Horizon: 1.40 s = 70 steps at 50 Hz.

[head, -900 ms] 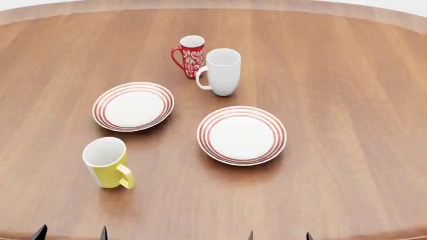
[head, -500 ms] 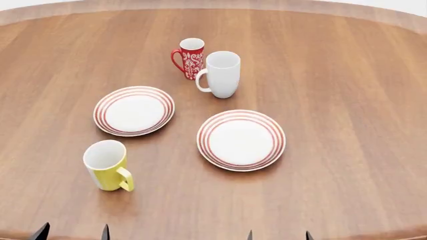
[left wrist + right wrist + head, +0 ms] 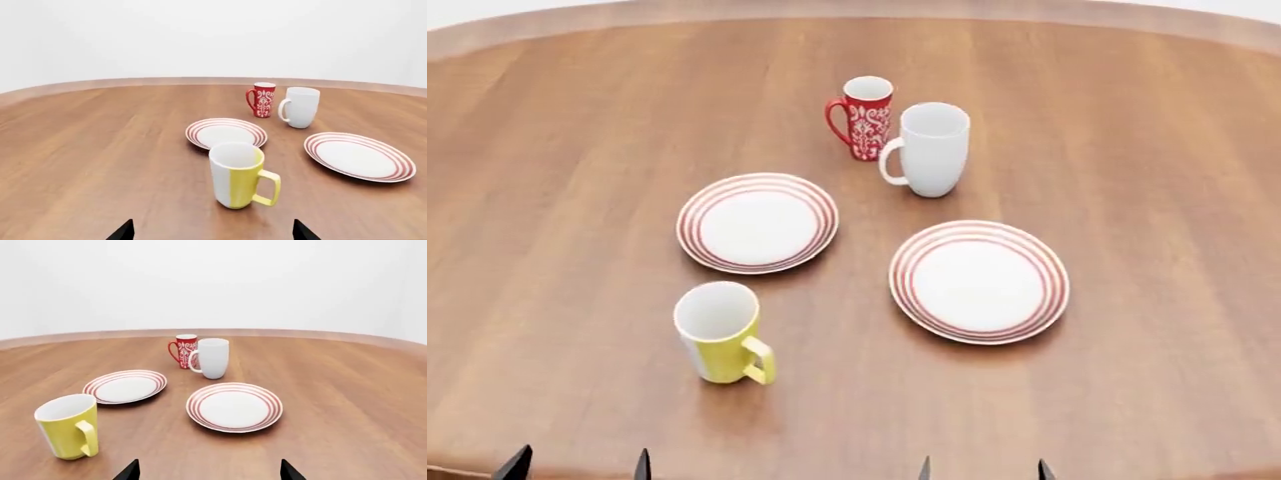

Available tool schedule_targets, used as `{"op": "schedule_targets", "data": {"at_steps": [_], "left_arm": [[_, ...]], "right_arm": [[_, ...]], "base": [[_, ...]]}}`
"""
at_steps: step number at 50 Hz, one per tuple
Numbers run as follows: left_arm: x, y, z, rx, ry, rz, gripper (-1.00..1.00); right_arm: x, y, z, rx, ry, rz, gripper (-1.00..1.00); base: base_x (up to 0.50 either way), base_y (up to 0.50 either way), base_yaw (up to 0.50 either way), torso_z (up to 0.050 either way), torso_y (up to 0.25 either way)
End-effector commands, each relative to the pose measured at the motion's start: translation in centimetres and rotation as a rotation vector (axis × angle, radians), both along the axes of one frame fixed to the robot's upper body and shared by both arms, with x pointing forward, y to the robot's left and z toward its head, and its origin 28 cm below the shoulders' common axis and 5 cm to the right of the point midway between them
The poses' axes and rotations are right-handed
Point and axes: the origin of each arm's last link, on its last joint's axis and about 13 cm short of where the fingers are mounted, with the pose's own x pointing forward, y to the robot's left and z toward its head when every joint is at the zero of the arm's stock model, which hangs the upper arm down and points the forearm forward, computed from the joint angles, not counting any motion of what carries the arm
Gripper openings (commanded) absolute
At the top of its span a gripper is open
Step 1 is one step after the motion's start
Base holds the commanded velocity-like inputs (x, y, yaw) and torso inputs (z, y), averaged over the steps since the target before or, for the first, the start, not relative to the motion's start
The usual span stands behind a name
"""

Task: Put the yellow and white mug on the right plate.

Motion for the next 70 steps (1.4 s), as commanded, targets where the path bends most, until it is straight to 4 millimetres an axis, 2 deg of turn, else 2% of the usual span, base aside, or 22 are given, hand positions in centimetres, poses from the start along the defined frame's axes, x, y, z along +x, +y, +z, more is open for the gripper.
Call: {"op": "schedule_targets", "data": {"at_steps": [1,11,12,18,29,65,70], "left_arm": [[-0.12,0.01,0.0,-0.003,-0.001,-0.005,1.0],[-0.27,-0.03,0.09,-0.002,-0.006,-0.006,1.0],[-0.26,-0.02,0.15,-0.003,-0.006,0.0,1.0],[-0.31,0.01,0.16,-0.006,-0.007,0.004,1.0],[-0.42,0.02,0.11,-0.005,-0.007,0.001,1.0],[-0.53,0.01,0.09,0.008,-0.011,0.001,1.0],[-0.56,0.02,0.08,0.007,-0.011,0.001,1.0]], "right_arm": [[-0.15,0.05,0.05,0.009,-0.008,0.004,1.0],[-0.24,0.0,0.13,0.015,-0.011,-0.009,1.0],[-0.16,0.03,0.02,-0.031,-0.002,-0.01,1.0],[0.16,0.23,-0.24,-0.099,0.046,-0.032,1.0],[-0.36,0.3,0.01,-0.056,0.021,0.022,1.0],[-0.4,0.22,0.19,-0.086,-0.003,0.014,1.0],[-0.45,0.21,0.17,-0.09,-0.008,0.009,1.0]], "base": [[0.0,0.5,0.0,0.0,0.0],[0.0,0.5,0.0,0.0,0.0],[0.0,0.5,0.0,0.0,0.0],[0.0,0.03,0.0,0.0,0.0],[0.01,0.0,0.0,0.0,0.0],[0.5,0.0,0.0,0.0,0.0],[0.07,0.0,0.0,0.0,0.0]]}}
